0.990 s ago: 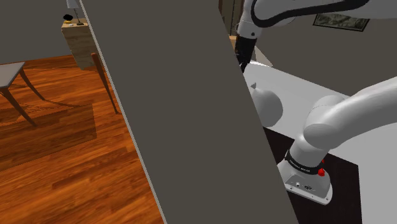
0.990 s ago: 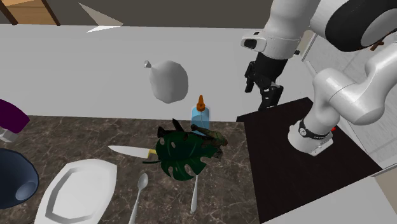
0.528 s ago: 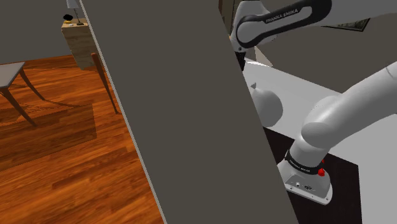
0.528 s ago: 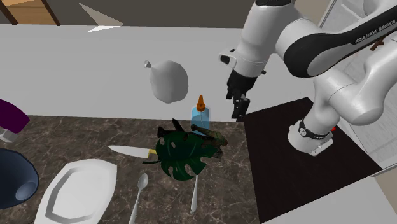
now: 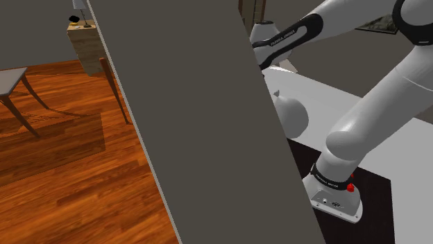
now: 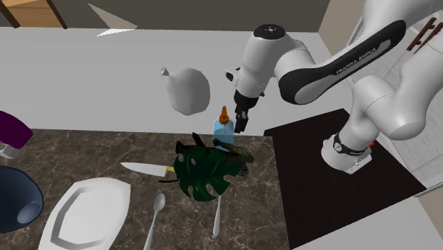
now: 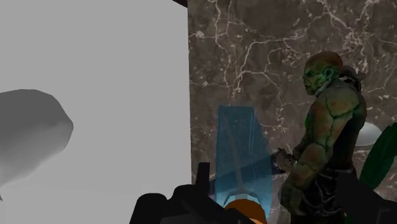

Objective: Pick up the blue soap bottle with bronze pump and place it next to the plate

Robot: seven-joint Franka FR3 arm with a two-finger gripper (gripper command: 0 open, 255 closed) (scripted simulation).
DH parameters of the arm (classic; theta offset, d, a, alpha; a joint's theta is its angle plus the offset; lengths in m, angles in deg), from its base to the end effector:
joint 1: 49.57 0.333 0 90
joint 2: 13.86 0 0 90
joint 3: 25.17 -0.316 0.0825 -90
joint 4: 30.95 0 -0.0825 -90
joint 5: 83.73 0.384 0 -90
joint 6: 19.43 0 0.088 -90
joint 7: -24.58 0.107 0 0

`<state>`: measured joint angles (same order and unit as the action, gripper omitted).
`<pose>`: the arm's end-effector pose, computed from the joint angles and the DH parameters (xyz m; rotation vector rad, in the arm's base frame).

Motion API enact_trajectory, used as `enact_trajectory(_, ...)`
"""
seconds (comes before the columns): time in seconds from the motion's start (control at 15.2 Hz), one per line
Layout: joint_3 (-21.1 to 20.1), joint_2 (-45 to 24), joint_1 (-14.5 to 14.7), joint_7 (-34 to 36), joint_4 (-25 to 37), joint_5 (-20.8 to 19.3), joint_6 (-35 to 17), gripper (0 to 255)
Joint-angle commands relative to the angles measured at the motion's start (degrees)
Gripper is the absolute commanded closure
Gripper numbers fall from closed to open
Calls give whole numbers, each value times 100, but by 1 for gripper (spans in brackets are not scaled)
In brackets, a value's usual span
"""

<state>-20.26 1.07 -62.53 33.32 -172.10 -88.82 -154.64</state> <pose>0.4379 -0.1427 0.4069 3.0124 -0.6187 0.2349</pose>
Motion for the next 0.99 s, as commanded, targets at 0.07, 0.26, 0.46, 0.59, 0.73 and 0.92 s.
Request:
enact_trajectory(0.07, 18, -413, -117, 256, 77, -145, -386, 0)
enact_trajectory(0.26, 33, -602, -122, 257, 21, -151, -631, 0)
enact_trajectory(0.46, 46, -802, -129, 258, -23, -155, -876, 0)
enact_trajectory(0.59, 53, -910, -133, 258, -42, -157, -1004, 0)
enact_trajectory(0.73, 53, -911, -133, 258, -41, -157, -1003, 0)
enact_trajectory(0.92, 53, -911, -133, 258, -41, -157, -1003, 0)
